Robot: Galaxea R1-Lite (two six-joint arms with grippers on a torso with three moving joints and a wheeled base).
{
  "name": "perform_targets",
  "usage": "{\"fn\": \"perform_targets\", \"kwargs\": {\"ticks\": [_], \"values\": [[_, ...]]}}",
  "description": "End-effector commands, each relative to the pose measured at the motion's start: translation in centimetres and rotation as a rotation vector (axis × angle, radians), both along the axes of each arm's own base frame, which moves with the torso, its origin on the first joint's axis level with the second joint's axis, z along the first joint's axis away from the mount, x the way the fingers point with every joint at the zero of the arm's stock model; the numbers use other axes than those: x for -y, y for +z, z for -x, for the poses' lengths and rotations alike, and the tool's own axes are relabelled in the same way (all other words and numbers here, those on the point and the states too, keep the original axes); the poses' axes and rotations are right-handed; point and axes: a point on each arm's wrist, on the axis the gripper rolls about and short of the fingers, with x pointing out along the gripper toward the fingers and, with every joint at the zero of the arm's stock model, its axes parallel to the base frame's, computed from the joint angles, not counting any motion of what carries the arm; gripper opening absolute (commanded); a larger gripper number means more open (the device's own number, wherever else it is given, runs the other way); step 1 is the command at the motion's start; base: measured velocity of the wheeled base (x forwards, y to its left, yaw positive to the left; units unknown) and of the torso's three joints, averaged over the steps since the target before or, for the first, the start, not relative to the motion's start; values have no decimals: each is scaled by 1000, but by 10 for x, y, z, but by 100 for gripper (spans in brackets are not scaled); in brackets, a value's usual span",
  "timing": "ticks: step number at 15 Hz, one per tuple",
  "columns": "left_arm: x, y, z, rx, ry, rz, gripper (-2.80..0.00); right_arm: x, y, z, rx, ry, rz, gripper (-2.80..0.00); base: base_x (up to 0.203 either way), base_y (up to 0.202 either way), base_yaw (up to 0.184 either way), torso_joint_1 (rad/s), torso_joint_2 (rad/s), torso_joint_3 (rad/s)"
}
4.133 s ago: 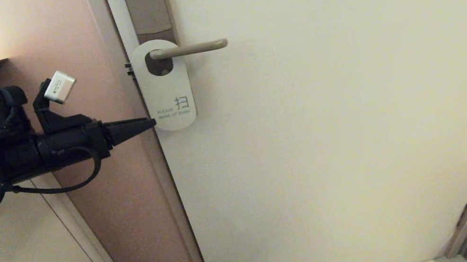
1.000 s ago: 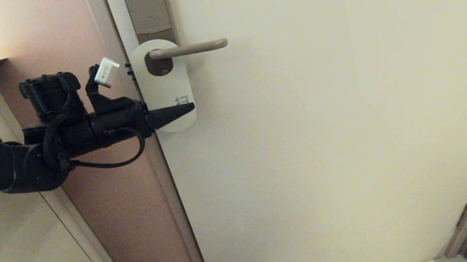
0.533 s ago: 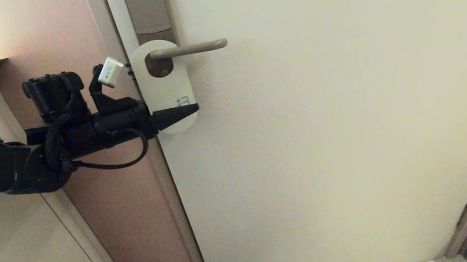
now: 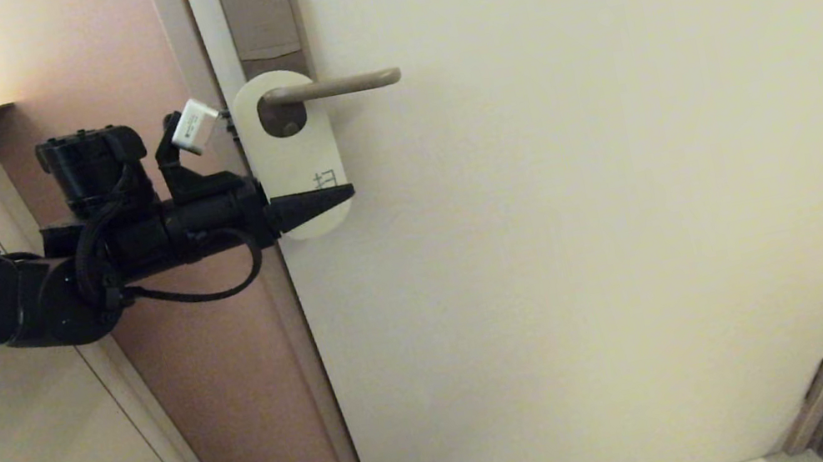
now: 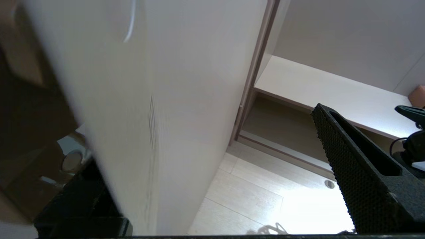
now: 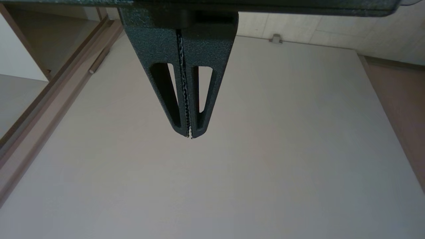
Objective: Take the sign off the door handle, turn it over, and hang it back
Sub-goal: Take down the sign
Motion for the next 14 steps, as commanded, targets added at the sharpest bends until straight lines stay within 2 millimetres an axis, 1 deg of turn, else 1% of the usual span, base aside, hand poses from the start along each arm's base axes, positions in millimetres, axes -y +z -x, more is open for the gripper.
{"fn": "perform_targets", "kwargs": {"ticks": [1, 14], "values": [[0, 1, 0, 14, -5, 5, 0, 0, 0, 0, 0, 1, 1, -280, 0, 0, 0, 0, 0, 0], [1, -1, -3, 12, 1, 14, 0, 0, 0, 0, 0, 1, 1, -280, 0, 0, 0, 0, 0, 0]]}}
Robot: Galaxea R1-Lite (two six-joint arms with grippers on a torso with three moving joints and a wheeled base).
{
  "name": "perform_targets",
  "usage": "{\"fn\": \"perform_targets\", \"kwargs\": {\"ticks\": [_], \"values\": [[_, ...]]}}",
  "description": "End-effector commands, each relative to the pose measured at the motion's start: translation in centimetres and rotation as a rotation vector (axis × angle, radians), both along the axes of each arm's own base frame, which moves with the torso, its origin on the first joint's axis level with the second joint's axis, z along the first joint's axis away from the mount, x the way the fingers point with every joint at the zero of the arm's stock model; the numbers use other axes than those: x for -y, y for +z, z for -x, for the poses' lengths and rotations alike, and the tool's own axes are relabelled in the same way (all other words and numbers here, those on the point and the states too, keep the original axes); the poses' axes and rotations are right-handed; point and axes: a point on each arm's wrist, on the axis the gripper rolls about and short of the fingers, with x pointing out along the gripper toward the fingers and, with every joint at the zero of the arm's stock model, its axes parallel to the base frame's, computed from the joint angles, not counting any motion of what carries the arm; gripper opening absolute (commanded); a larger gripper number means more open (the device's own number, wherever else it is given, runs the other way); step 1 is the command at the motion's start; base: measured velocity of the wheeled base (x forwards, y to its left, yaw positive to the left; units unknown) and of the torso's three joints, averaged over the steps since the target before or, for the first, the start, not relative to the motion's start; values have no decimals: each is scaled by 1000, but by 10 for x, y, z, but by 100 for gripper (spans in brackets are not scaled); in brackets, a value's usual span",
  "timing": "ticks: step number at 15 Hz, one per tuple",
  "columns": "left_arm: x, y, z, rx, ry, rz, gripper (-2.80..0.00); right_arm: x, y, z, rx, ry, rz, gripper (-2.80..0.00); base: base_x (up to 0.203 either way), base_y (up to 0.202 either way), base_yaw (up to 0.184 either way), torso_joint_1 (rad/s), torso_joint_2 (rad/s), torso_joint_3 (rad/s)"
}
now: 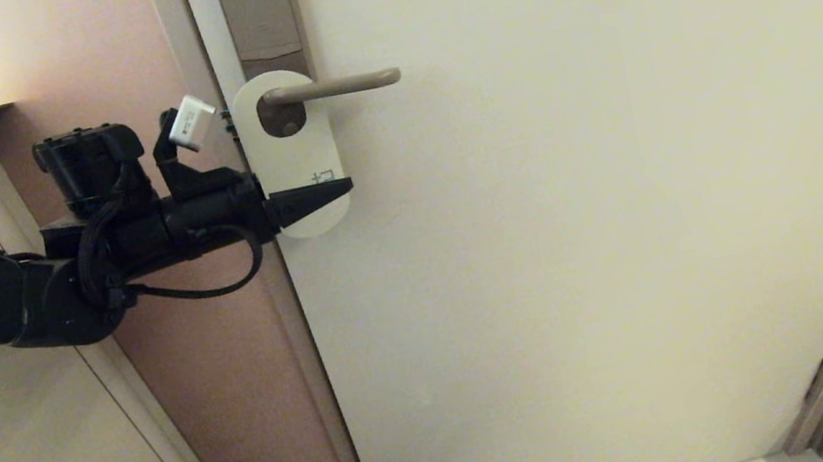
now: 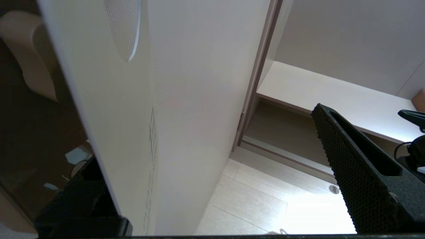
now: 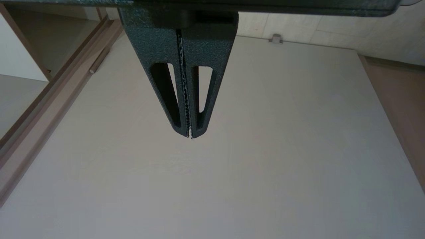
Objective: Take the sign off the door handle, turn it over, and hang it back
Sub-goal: Take down the sign
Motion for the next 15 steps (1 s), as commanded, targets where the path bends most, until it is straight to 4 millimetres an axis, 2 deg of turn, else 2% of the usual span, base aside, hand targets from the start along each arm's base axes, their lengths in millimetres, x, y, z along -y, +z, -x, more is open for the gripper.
{"fn": "perform_targets", "kwargs": {"ticks": [1, 15], "values": [[0, -3, -2, 2, -5, -1, -280, 0, 0, 0, 0, 0, 1, -280, 0, 0, 0, 0, 0, 0], [1, 4, 1, 1, 26, 20, -280, 0, 0, 0, 0, 0, 1, -280, 0, 0, 0, 0, 0, 0]]}}
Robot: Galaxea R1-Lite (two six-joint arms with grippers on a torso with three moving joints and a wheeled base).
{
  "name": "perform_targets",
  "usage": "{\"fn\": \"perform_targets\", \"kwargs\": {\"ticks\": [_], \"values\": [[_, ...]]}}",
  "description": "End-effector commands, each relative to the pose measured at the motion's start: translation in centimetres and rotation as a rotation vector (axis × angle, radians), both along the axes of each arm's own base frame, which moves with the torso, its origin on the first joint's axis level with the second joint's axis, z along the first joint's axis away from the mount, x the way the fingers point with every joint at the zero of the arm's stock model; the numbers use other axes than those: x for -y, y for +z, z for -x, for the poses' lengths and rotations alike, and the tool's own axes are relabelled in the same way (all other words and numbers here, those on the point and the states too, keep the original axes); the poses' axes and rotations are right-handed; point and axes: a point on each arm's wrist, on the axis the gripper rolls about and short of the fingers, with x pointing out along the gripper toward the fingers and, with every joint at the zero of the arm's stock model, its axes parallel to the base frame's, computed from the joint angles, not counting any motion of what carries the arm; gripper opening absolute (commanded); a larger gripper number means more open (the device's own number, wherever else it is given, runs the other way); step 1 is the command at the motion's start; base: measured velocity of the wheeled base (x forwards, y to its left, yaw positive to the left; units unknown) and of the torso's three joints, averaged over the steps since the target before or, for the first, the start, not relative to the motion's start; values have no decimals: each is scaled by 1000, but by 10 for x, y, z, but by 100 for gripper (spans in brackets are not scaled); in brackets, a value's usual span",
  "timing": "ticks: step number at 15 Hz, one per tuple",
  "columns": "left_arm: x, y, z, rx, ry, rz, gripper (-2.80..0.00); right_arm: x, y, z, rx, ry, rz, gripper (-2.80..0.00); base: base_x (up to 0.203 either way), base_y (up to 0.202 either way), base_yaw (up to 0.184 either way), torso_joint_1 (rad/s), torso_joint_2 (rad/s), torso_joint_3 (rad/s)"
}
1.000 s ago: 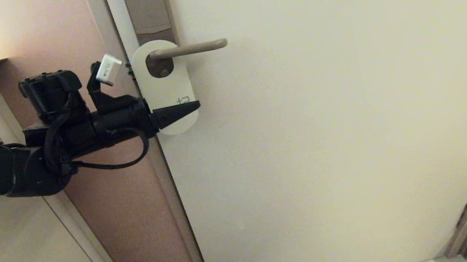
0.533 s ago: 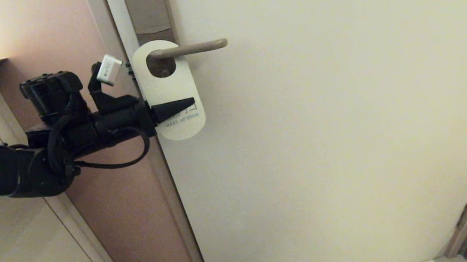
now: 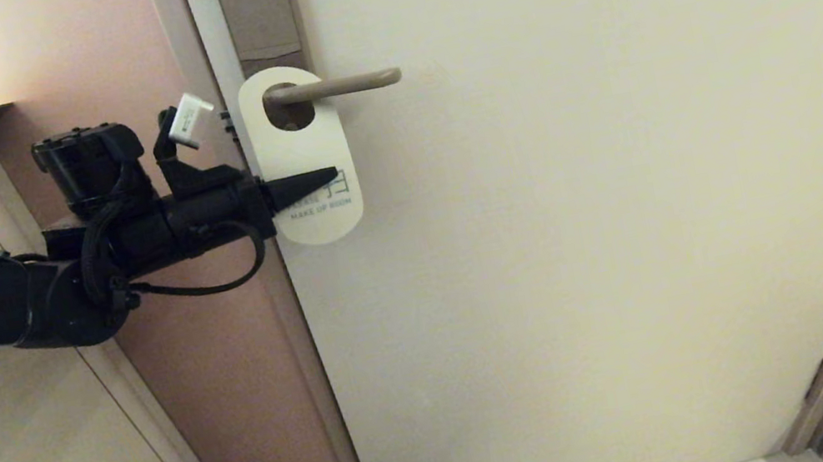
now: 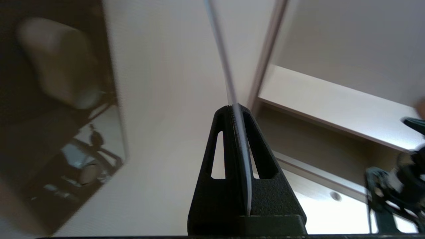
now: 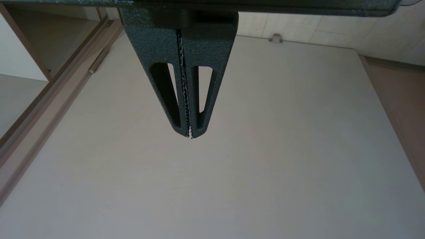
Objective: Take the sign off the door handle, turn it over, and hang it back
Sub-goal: Take down the sign
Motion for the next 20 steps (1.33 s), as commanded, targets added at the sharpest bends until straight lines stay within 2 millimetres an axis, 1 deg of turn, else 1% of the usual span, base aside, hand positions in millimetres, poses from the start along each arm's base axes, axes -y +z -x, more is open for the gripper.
{"fn": "perform_targets", "kwargs": {"ticks": [1, 4, 7, 12, 20], "values": [[-1, 4, 2, 13, 21, 3, -280, 0, 0, 0, 0, 1, 1, -280, 0, 0, 0, 0, 0, 0], [0, 10, 7, 25, 37, 5, -280, 0, 0, 0, 0, 2, 1, -280, 0, 0, 0, 0, 0, 0], [7, 15, 12, 39, 19, 9, -280, 0, 0, 0, 0, 2, 1, -280, 0, 0, 0, 0, 0, 0], [27, 16, 18, 44, 7, 10, -280, 0, 0, 0, 0, 0, 1, -280, 0, 0, 0, 0, 0, 0], [44, 16, 23, 48, 14, 10, -280, 0, 0, 0, 0, 2, 1, -280, 0, 0, 0, 0, 0, 0]]}}
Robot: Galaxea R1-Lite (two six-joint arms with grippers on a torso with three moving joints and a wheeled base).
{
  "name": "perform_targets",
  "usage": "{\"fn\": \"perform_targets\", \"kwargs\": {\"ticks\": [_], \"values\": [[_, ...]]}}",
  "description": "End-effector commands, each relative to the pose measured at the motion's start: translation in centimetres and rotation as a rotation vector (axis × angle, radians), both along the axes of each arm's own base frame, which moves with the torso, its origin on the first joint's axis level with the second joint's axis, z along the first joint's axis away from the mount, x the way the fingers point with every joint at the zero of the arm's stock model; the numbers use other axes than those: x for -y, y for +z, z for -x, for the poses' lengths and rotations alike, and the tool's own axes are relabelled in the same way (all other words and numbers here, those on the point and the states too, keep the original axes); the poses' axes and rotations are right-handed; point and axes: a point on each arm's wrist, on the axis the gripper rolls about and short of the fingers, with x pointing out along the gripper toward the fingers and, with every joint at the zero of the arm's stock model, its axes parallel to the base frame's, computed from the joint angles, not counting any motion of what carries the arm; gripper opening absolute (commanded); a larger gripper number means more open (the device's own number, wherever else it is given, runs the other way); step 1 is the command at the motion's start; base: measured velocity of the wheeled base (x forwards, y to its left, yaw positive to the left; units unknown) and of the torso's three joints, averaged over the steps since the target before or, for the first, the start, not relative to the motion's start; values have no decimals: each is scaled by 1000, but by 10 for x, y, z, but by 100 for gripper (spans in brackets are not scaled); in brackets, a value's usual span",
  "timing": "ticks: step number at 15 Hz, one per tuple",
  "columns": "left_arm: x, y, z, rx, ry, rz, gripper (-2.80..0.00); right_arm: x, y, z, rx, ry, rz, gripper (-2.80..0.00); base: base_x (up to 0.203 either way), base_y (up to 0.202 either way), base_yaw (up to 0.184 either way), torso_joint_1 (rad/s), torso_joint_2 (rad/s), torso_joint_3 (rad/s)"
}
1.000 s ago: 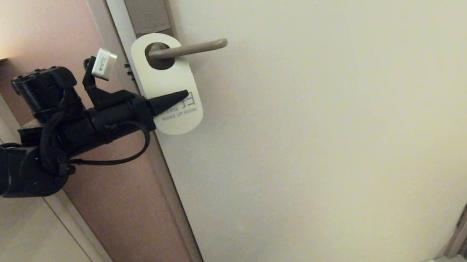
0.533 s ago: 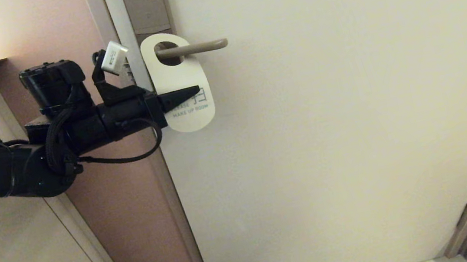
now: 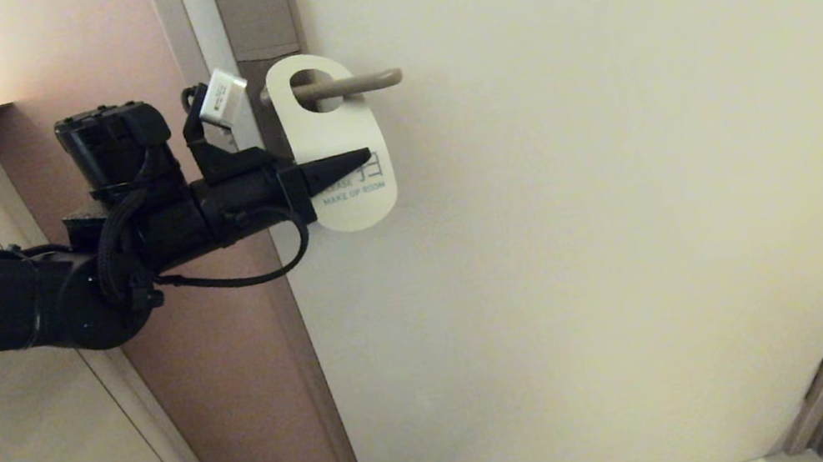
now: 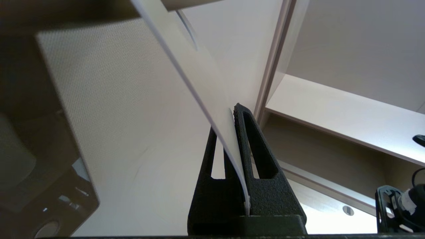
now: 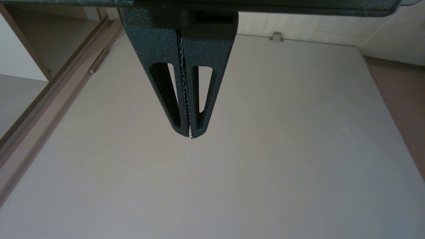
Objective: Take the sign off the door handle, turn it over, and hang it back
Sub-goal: Take down the sign
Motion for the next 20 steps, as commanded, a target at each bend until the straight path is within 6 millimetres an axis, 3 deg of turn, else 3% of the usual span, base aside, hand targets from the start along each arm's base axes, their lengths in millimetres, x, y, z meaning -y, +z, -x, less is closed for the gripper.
{"fn": "perform_targets", "kwargs": {"ticks": [1, 15, 20], "values": [[3, 2, 2, 8, -13, 3, -280, 0, 0, 0, -1, 1, 1, -280, 0, 0, 0, 0, 0, 0], [8, 4, 5, 49, -28, -10, -280, 0, 0, 0, -1, 3, 1, -280, 0, 0, 0, 0, 0, 0], [4, 12, 15, 68, -24, -12, -280, 0, 0, 0, -1, 1, 1, -280, 0, 0, 0, 0, 0, 0]]}}
